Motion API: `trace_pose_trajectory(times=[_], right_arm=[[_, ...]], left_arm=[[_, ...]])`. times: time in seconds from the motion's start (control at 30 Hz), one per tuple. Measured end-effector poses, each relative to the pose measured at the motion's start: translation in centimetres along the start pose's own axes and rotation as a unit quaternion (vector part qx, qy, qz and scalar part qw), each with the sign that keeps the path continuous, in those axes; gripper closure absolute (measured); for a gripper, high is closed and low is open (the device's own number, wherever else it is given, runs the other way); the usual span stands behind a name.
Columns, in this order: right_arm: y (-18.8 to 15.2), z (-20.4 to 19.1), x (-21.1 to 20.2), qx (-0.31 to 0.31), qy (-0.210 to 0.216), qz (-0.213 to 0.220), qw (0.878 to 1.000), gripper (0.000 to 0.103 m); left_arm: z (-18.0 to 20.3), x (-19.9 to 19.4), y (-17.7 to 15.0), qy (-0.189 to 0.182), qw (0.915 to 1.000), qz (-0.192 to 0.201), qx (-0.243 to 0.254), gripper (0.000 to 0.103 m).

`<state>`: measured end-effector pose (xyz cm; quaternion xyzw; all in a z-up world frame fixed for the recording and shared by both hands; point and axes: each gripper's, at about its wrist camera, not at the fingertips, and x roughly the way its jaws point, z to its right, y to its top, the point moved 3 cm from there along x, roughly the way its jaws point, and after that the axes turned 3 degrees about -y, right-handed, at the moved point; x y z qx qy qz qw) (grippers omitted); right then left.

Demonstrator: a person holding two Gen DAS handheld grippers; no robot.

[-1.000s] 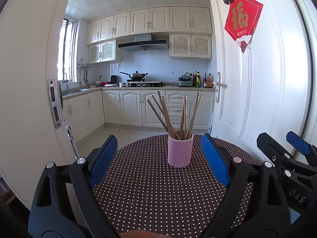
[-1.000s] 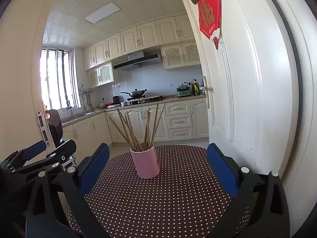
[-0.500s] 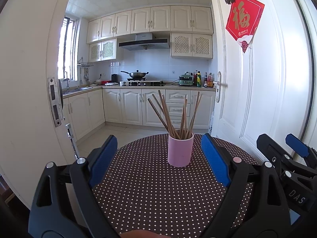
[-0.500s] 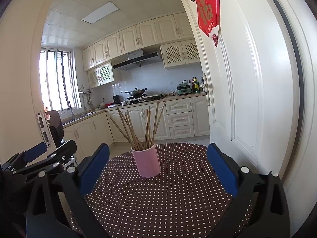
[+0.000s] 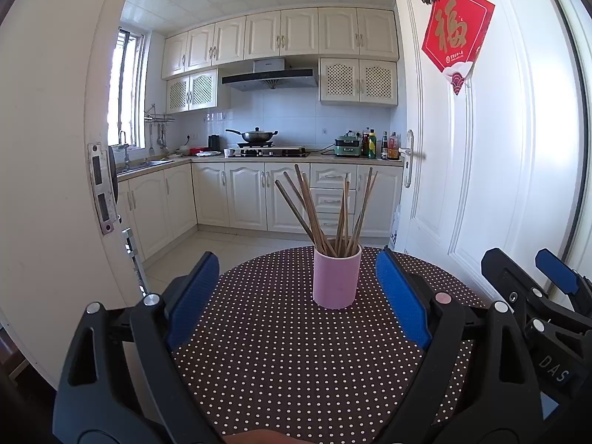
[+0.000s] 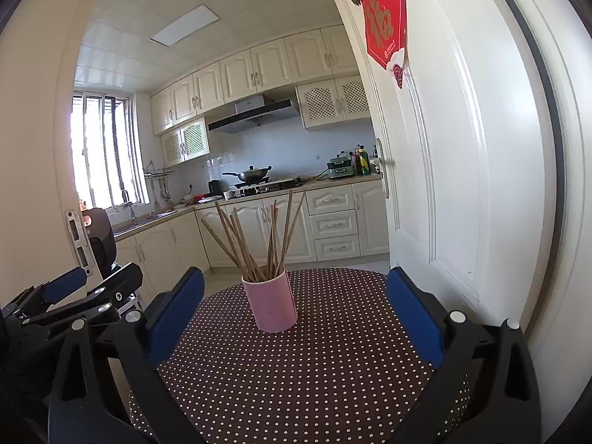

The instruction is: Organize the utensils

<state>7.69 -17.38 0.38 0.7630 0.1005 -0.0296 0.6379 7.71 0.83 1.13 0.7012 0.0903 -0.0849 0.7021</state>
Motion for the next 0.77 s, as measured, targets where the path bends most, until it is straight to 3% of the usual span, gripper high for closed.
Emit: trace_pose_trajectory(times=[0.77], right_arm=[[0.06,0.27,0.02,0.006,0.003,-0.003,1.000,0.008]], left_arm=[[0.02,-0.08,0.02,-0.002,1.0000,-0.004,-0.002,0.018]])
